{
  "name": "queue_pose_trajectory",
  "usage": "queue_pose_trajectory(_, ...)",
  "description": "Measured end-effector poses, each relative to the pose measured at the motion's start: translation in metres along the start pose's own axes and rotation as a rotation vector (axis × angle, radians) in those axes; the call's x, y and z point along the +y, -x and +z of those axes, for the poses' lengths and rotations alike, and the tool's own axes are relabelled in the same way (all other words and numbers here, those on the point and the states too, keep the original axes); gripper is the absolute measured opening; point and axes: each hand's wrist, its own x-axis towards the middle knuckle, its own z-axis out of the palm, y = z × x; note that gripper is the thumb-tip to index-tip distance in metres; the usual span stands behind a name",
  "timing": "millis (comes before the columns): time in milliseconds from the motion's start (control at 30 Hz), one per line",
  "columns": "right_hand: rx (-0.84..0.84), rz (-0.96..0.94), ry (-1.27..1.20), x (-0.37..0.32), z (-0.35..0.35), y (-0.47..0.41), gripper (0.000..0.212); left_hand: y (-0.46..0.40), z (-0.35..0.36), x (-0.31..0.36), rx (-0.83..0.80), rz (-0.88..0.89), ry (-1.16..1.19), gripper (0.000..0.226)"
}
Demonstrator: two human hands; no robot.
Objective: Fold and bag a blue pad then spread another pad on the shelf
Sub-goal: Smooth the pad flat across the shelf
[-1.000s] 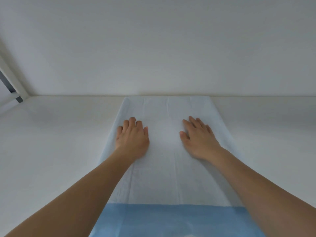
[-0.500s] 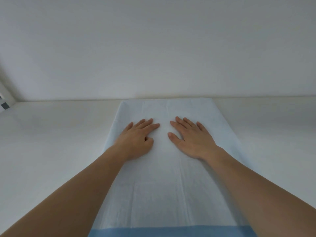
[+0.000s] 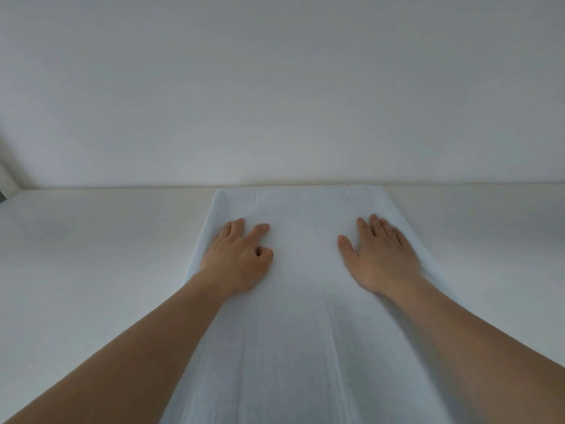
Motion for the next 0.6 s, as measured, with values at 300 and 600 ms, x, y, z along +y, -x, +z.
queue_pose_trajectory(300,0.018,-0.304,-0.112,-0.035,-0.007,-0.026,0.052,-0.032,-0.006,0.003,0.196,0.065,0.038,0.041)
queue_pose_trajectory(600,-0.003,-0.414,-0.154,-0.073,0.001,-0.061,0.052,-0.066,0.003,0.003,0.189,0.200,-0.010,0.051)
